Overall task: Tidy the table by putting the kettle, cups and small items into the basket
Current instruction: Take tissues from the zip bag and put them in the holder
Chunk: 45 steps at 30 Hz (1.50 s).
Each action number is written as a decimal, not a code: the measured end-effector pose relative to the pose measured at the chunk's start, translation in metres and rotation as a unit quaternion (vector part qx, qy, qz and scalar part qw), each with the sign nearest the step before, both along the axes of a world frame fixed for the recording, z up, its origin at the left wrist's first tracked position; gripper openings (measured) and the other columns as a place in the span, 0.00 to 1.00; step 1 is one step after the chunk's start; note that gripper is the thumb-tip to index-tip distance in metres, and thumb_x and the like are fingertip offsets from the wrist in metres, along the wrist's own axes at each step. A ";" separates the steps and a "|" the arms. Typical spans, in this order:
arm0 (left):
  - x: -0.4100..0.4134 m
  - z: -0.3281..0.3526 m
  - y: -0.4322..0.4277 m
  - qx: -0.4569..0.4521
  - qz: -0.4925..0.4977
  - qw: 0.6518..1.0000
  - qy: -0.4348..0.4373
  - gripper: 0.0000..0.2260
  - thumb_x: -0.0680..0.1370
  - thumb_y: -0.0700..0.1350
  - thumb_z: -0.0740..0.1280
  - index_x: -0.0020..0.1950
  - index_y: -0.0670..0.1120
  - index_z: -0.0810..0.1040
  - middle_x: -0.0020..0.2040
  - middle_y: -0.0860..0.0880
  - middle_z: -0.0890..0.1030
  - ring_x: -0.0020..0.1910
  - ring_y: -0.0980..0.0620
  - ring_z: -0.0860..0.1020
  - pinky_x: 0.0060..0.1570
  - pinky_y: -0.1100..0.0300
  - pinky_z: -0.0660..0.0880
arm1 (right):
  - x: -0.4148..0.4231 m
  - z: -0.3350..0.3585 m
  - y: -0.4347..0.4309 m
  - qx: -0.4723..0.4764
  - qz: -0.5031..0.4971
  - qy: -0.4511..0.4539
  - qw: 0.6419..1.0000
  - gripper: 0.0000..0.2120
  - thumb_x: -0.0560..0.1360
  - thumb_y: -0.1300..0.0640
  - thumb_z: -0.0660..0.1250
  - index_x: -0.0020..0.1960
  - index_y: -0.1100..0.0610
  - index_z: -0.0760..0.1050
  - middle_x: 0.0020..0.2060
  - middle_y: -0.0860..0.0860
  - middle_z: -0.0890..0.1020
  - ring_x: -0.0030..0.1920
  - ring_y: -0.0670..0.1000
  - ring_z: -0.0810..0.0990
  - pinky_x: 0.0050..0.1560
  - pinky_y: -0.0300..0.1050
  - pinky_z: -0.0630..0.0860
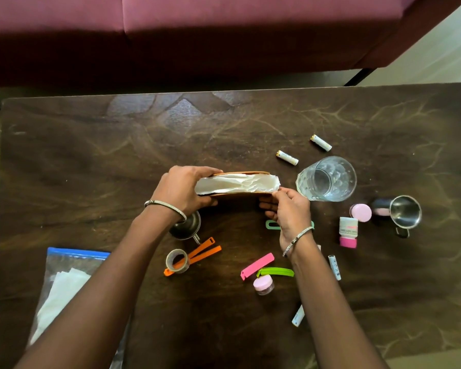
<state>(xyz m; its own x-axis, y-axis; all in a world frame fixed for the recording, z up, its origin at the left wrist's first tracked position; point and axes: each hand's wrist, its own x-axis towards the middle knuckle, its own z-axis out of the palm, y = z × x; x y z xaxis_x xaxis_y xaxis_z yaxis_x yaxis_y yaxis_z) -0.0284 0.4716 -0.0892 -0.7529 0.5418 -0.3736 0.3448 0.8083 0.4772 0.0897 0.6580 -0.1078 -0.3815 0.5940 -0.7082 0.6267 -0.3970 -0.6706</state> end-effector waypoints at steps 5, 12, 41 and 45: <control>-0.006 0.003 0.004 0.003 -0.004 1.000 -0.007 0.28 0.67 0.51 0.78 0.66 0.61 0.76 0.59 0.54 0.82 0.59 0.48 0.79 0.59 0.48 0.76 | 0.000 -0.007 0.001 -0.004 -0.012 0.008 1.000 0.08 0.79 0.60 0.63 0.45 0.50 0.79 0.39 0.52 0.87 0.39 0.48 0.87 0.34 0.39 0.76; -0.008 -0.002 0.002 0.030 -0.004 0.999 -0.022 0.29 0.66 0.52 0.79 0.66 0.61 0.75 0.58 0.54 0.82 0.58 0.51 0.79 0.57 0.47 0.77 | -0.002 -0.017 0.005 -0.015 -0.010 0.016 1.000 0.06 0.78 0.58 0.64 0.49 0.51 0.80 0.41 0.53 0.88 0.41 0.50 0.88 0.35 0.39 0.77; -0.015 -0.027 -0.025 0.229 0.417 0.802 -0.363 0.04 0.72 0.34 0.73 0.44 0.42 0.84 0.36 0.45 0.85 0.35 0.53 0.84 0.36 0.65 0.81 | -0.019 -0.020 0.010 -0.042 -0.129 -0.053 0.989 0.05 0.73 0.57 0.73 0.40 0.55 0.79 0.23 0.45 0.77 0.19 0.41 0.71 0.18 0.34 0.64; -0.017 -0.028 -0.024 0.224 0.431 0.786 -0.383 0.05 0.73 0.34 0.73 0.45 0.42 0.84 0.39 0.43 0.86 0.36 0.52 0.84 0.35 0.63 0.82 | -0.022 -0.023 0.013 -0.060 -0.165 -0.059 0.983 0.07 0.73 0.56 0.72 0.38 0.55 0.78 0.21 0.45 0.77 0.19 0.42 0.71 0.19 0.35 0.65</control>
